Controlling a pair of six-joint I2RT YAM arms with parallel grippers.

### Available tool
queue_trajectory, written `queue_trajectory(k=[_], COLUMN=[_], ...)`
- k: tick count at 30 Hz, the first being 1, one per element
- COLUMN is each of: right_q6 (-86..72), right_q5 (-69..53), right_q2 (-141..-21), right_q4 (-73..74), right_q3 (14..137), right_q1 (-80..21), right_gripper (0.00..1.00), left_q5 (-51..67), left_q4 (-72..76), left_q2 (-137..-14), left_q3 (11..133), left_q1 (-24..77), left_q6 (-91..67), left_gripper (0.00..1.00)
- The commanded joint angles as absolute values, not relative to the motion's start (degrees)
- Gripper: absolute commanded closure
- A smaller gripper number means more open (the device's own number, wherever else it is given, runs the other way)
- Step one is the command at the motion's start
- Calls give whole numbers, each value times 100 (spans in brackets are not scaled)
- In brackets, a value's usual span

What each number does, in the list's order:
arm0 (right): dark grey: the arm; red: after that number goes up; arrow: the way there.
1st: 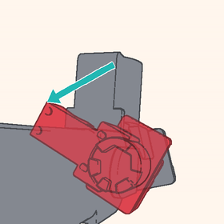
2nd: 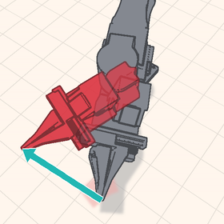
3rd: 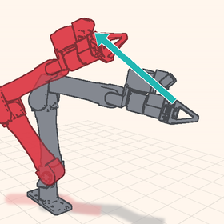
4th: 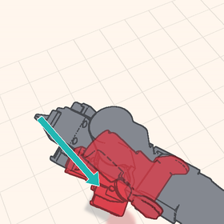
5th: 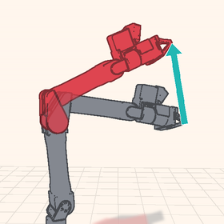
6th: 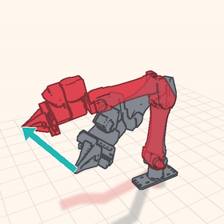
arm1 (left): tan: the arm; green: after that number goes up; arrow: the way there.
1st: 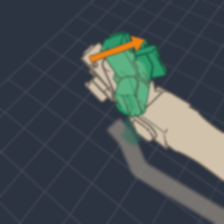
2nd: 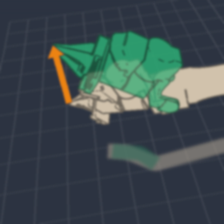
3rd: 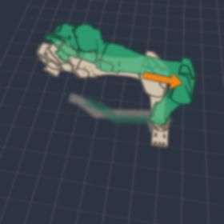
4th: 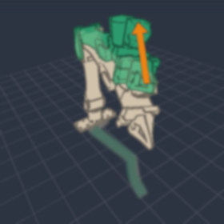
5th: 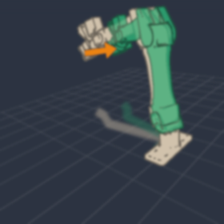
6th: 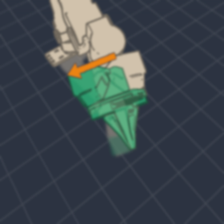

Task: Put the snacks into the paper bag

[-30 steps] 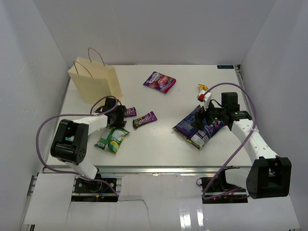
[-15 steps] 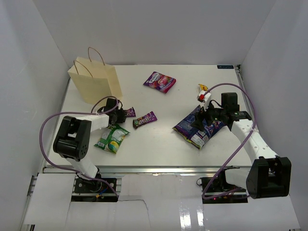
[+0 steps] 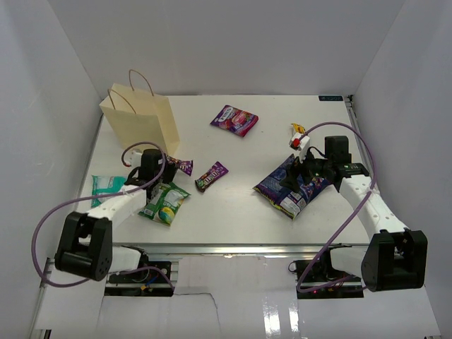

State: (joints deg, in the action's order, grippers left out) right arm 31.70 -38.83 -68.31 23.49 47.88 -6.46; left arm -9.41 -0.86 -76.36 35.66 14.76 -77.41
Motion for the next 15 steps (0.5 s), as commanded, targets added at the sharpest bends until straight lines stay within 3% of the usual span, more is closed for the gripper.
queue_trajectory(k=[1, 8, 15], right_q6=[3129, 3129, 3111], right_q5=[-4034, -4043, -4122], right_q2=[-6864, -6873, -6899], right_q4=[2250, 2241, 2215], right_q3=[4922, 4904, 4878], right_q1=[-650, -659, -659], right_gripper=[10, 10, 10], left_q5=[-607, -123, -509], left_q4=[387, -201, -878], left_q2=[-6866, -5775, -6037], left_q3=[3674, 4402, 6141], left_q1=[1485, 1485, 1485], left_q6=[-6664, -5415, -4606], left_gripper=[100, 100, 100])
